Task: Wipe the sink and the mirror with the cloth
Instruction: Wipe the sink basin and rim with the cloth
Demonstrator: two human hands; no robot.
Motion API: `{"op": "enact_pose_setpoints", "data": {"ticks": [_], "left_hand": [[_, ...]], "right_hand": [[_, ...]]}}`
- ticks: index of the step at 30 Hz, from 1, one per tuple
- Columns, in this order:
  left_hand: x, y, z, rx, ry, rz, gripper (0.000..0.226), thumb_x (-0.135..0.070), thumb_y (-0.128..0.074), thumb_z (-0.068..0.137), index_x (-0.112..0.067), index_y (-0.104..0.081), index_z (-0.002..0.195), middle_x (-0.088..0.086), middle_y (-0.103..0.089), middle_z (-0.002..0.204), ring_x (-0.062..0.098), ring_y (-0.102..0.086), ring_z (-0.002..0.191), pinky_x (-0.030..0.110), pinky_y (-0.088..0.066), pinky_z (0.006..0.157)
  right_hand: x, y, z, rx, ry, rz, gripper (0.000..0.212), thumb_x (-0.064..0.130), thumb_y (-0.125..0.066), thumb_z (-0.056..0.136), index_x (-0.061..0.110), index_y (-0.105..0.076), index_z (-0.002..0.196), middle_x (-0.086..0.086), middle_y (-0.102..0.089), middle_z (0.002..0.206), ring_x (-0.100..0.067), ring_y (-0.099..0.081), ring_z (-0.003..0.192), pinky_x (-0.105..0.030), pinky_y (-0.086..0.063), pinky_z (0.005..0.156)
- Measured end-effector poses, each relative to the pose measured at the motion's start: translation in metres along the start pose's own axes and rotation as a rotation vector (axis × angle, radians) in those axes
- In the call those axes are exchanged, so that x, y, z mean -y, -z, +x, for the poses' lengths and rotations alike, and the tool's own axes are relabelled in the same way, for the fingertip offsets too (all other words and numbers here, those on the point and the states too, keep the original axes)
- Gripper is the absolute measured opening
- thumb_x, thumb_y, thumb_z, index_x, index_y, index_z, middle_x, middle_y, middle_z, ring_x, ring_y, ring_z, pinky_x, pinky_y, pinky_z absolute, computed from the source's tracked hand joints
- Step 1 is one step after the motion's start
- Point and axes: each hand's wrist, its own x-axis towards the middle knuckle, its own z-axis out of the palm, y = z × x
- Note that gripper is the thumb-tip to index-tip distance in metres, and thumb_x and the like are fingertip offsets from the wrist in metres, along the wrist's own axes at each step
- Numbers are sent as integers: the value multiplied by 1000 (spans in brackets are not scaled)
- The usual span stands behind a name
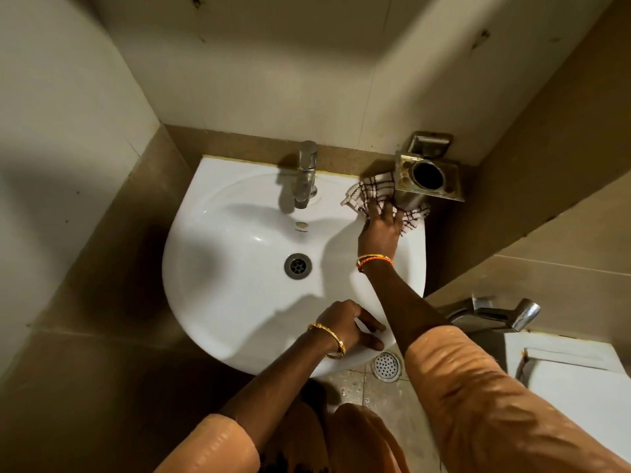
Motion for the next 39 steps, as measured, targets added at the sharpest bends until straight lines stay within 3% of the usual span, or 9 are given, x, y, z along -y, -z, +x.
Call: {"op": "enact_pose_setpoints", "data": {"ticks": [4,9,14,17,21,26,34,36,39], "left_hand": [[1,-4,-3,-49,1,7,32,-30,-82,64,-21,-74,93,3,-74,104,22,-67,93,30,-52,86],[1,-1,-5,-69,-32,83,26,-26,-74,71,-15,-73,94,8,-73,104,25,-68,94,30,-52,84],[1,-3,-11,-82,-42,21,28,-28,-79,68,-21,-75,94,2,-73,106,20,-67,94,25,-50,81],[3,-6,-13,-82,-43,-17,32,-29,-81,66,-23,-74,97,0,-73,105,17,-67,92,20,-46,77],[4,-5,-15,-90,-80,48,31,-31,-77,71,-19,-73,100,6,-71,107,22,-67,95,26,-49,83],[-5,1,-18,-57,-75,124,28,-21,-68,81,1,-68,98,20,-69,107,33,-62,99,26,-39,76],[3,4,-19,7,-57,123,34,-33,-75,74,-22,-71,106,4,-68,117,21,-65,102,28,-50,91],[17,21,-31,-131,-91,33,30,-32,-74,74,-19,-73,101,1,-72,108,17,-68,93,32,-55,87],[61,75,-49,-740,-89,-98,22,-34,-64,73,-18,-74,84,2,-75,88,20,-69,77,35,-56,75]], "right_hand": [[12,-6,3,-15,-55,60,53,-14,-45,83,9,-55,130,-22,-50,136,-46,-34,133,-51,-33,111],[42,-11,1,96,219,132,53,-20,-44,79,8,-62,121,-18,-50,139,-42,-39,132,-52,-45,101],[17,6,4,46,73,59,54,-14,-45,79,11,-59,125,-20,-48,139,-40,-39,132,-49,-41,105],[7,15,4,11,-30,34,41,12,-48,79,4,-62,117,-25,-56,126,-40,-45,122,-47,-35,107],[44,12,18,98,-91,131,69,55,-36,73,7,-56,120,-25,-57,123,-40,-48,118,-45,-28,104],[84,12,27,353,72,5,68,42,-64,78,27,-37,138,-12,-40,141,-43,-33,130,-54,-32,103],[46,38,34,486,-126,-71,57,39,-62,80,31,-46,133,-13,-32,149,-44,-25,135,-56,-27,110],[38,39,28,461,-153,-66,60,45,-59,81,28,-43,136,-15,-31,149,-43,-21,137,-55,-27,109],[57,27,27,442,-37,-47,73,55,-62,77,29,-36,140,-6,-14,158,-40,-13,142,-60,-20,109]]}}
